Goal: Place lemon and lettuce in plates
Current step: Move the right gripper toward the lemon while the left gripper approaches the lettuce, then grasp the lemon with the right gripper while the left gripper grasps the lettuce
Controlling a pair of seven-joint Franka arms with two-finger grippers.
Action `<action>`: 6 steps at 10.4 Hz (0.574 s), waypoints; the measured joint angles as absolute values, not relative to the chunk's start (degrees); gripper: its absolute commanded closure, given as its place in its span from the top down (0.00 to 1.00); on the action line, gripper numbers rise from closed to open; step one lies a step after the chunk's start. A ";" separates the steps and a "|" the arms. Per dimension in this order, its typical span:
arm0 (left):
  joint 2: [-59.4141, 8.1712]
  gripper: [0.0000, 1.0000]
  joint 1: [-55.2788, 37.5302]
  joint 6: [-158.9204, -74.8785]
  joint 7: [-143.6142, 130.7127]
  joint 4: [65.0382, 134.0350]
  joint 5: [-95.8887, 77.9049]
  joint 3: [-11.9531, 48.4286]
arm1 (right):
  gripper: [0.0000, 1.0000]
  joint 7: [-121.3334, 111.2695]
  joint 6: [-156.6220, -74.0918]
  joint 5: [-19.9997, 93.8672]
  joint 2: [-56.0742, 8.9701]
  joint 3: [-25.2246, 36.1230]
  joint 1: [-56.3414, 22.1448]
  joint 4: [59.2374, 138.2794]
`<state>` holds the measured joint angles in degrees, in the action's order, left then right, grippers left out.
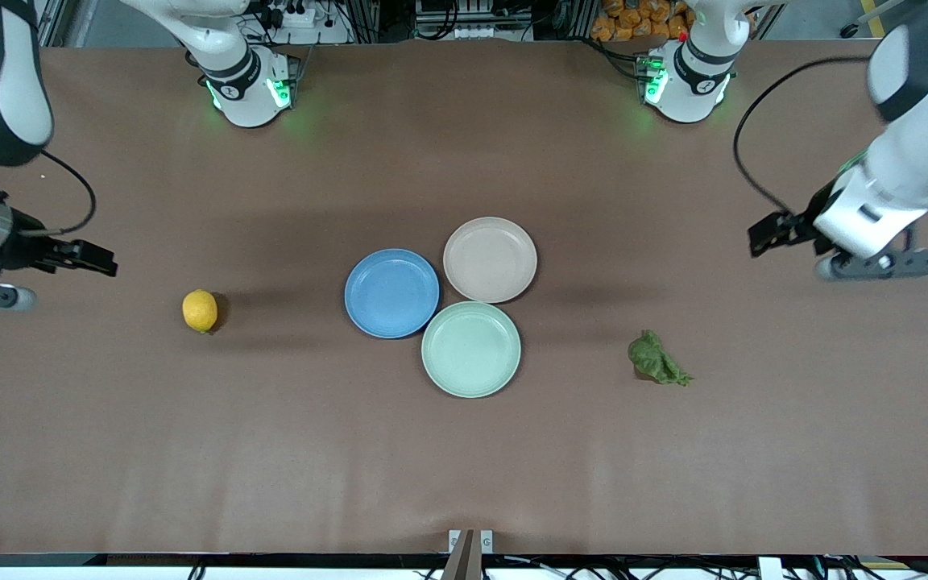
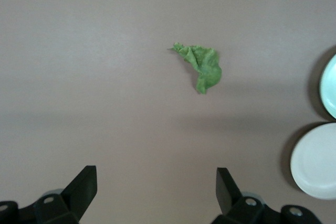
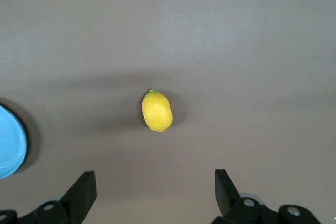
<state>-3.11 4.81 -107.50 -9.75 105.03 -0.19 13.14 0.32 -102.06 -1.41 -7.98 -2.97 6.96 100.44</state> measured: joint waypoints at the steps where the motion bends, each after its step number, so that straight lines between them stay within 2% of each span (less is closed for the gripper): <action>1: -4.91 1.00 4.72 -111.18 -9.75 107.03 -0.19 13.14 | 1.00 0.32 -102.45 -1.40 -9.70 -3.02 6.95 100.65; 3: -9.99 1.00 4.19 -117.29 -9.75 108.23 -0.19 13.15 | 1.00 0.32 -106.44 -1.39 -12.85 -3.19 6.85 101.74; 6: -18.01 1.00 2.90 -126.13 -9.75 108.23 -0.19 13.16 | 1.00 0.12 -120.32 -1.39 -14.97 -3.49 6.25 108.63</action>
<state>-18.01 2.90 -126.13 -9.75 108.23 -0.19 13.16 0.12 -120.32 -1.39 -14.97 -3.49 6.25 108.63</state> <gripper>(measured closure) 0.000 0.000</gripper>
